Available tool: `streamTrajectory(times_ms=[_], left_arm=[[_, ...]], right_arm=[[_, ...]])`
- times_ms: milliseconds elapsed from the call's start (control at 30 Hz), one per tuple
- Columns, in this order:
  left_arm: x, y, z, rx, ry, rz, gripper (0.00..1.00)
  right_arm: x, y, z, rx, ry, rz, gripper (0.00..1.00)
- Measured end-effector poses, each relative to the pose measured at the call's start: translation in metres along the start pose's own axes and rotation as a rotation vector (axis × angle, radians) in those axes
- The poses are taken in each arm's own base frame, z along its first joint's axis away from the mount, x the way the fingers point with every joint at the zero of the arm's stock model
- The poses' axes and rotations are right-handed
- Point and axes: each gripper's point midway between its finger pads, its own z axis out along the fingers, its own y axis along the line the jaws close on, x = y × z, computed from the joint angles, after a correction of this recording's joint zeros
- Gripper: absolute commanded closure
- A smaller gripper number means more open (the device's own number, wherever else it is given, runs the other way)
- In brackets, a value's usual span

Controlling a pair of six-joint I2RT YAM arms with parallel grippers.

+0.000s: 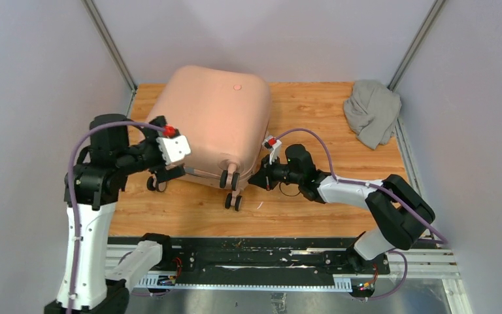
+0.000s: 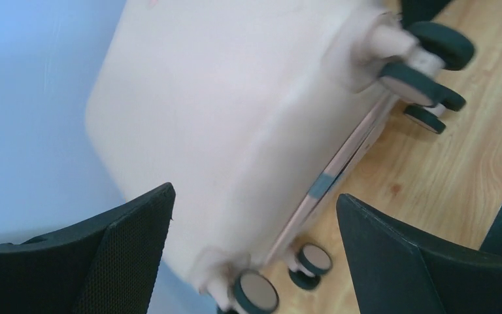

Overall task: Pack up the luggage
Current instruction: Zip the luggage at the corner of the board.

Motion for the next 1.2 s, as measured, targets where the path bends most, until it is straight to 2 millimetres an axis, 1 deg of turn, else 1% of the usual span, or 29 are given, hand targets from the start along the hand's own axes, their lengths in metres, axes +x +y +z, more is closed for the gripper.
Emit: streamTrajectory(times_ms=[33,100,133,200,267,333,433,467,567,633,733,767,833,900,1033,1067,1133,1200], left_arm=[[-0.011,-0.01,0.006,0.051,-0.033,0.08,0.0],[-0.02,-0.027,0.019,0.137,-0.058,0.224,0.0],[-0.022,-0.036,0.029,0.183,-0.059,0.307,0.0],[-0.018,-0.052,0.045,0.259,-0.045,0.456,0.0],[-0.009,-0.066,0.062,0.334,-0.013,0.614,0.0],[0.001,-0.076,0.077,0.399,0.016,0.761,0.0],[0.004,-0.082,0.092,0.447,0.017,0.944,0.0],[0.002,-0.085,0.098,0.45,0.001,1.016,0.0],[-0.006,-0.095,0.112,0.45,-0.054,1.158,0.0],[-0.015,-0.107,0.12,0.457,-0.099,1.244,0.0],[-0.03,-0.122,0.132,0.475,-0.152,1.335,0.0],[-0.032,-0.126,0.135,0.482,-0.159,1.351,0.0],[-0.032,-0.133,0.143,0.508,-0.156,1.378,0.06],[-0.03,-0.14,0.149,0.537,-0.144,1.396,0.13],[-0.025,-0.148,0.152,0.562,-0.119,1.416,0.3],[-0.024,-0.149,0.151,0.566,-0.11,1.417,0.36],[-0.02,-0.15,0.151,0.57,-0.09,1.408,0.51],[-0.016,-0.145,0.15,0.557,-0.05,1.402,0.63]], right_arm=[[0.0,0.0,0.0,-0.001,0.0,0.003,1.0],[0.0,0.001,0.0,-0.003,0.001,0.009,1.0],[0.0,0.001,0.0,-0.004,0.001,0.011,1.0],[0.0,0.001,0.0,-0.006,0.001,0.015,1.0],[0.0,0.002,0.0,-0.007,0.002,0.02,1.0],[0.0,0.003,0.0,-0.01,0.003,0.026,1.0],[0.001,0.003,0.0,-0.012,0.004,0.033,1.0],[0.001,0.003,0.0,-0.012,0.004,0.035,1.0],[0.001,0.004,0.0,-0.014,0.004,0.041,1.0],[0.001,0.005,0.0,-0.017,0.006,0.043,1.0],[0.001,0.005,0.0,-0.019,0.007,0.045,1.0],[0.001,0.005,0.0,-0.019,0.007,0.046,1.0],[0.001,0.005,0.0,-0.02,0.007,0.046,1.0],[0.001,0.005,0.0,-0.021,0.008,0.048,1.0],[0.001,0.006,0.0,-0.023,0.009,0.049,1.0],[0.002,0.006,0.0,-0.022,0.01,0.049,1.0],[0.001,0.006,-0.001,-0.021,0.009,0.049,1.0],[0.002,0.005,-0.003,-0.011,0.009,0.05,1.0]])
